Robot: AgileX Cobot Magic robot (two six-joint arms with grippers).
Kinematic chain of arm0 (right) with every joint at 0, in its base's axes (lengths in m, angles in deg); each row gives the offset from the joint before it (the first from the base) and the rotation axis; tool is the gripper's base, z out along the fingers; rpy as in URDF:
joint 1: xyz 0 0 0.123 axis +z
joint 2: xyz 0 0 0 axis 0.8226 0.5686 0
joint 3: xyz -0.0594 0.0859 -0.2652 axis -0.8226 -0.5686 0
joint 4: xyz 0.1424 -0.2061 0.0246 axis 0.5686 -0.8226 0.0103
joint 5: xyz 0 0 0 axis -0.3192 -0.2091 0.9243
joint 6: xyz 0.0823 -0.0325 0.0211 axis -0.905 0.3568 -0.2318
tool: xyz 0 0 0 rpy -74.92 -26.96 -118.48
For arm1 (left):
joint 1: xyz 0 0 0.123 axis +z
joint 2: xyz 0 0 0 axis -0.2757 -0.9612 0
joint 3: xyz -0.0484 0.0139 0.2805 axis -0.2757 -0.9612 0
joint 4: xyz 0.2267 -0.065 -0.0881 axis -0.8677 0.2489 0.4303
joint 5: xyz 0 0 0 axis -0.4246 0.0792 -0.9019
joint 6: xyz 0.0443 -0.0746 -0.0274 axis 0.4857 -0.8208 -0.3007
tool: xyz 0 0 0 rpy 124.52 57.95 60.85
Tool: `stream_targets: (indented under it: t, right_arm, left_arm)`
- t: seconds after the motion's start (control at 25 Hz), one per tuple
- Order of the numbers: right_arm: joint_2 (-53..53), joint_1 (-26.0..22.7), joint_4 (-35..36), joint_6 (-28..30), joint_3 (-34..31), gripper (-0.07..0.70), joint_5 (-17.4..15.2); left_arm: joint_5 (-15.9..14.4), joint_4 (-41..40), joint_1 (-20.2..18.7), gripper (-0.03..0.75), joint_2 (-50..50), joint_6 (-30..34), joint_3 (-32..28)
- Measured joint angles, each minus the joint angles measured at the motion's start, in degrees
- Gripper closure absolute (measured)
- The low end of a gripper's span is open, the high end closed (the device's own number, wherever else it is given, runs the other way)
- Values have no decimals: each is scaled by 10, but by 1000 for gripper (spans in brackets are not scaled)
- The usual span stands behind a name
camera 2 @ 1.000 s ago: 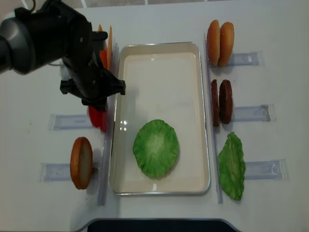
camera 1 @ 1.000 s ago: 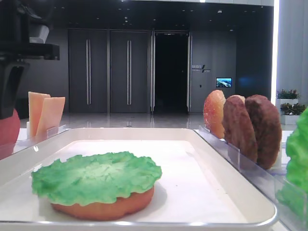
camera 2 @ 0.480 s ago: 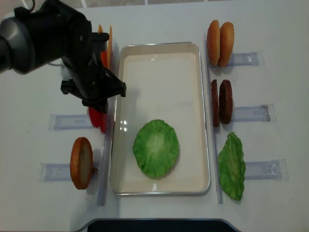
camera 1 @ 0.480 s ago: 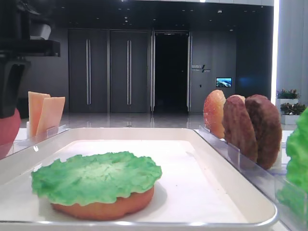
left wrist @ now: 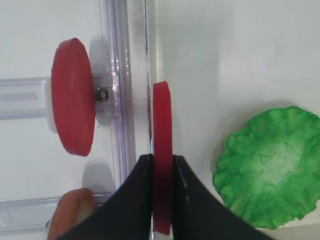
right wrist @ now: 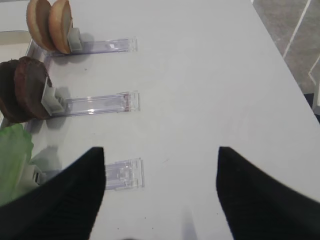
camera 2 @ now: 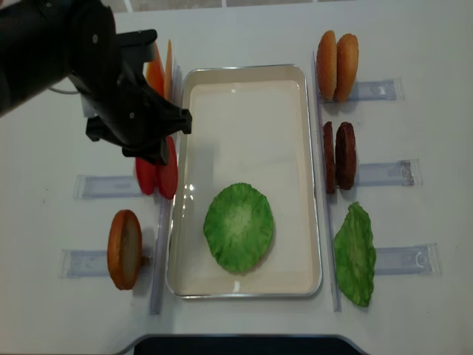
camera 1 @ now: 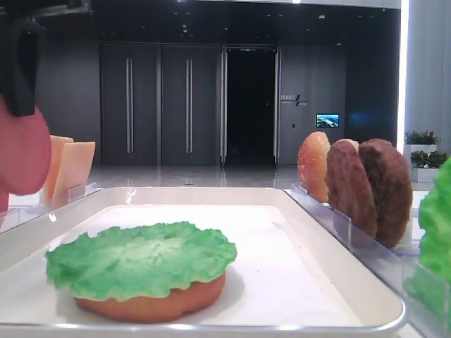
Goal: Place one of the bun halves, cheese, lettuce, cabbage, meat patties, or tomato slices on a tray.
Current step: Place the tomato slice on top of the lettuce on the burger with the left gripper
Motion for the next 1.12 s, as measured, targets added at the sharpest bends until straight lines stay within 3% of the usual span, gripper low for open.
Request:
stream_targets:
  t: [0.28,0.52,0.8,1.12]
  right_arm:
    - [0,0,0,0,0,150,0]
    - [0,0,0,0,0,150,0]
    - [0,0,0,0,0,150,0]
    - [0,0,0,0,0,150,0]
  left_arm:
    - [0,90,0,655,27,58,0]
    - [11,188,0,655,41,145,0]
    - [63,309,0,655,58,250,-42]
    - [99,449,0,655,58,372,-113]
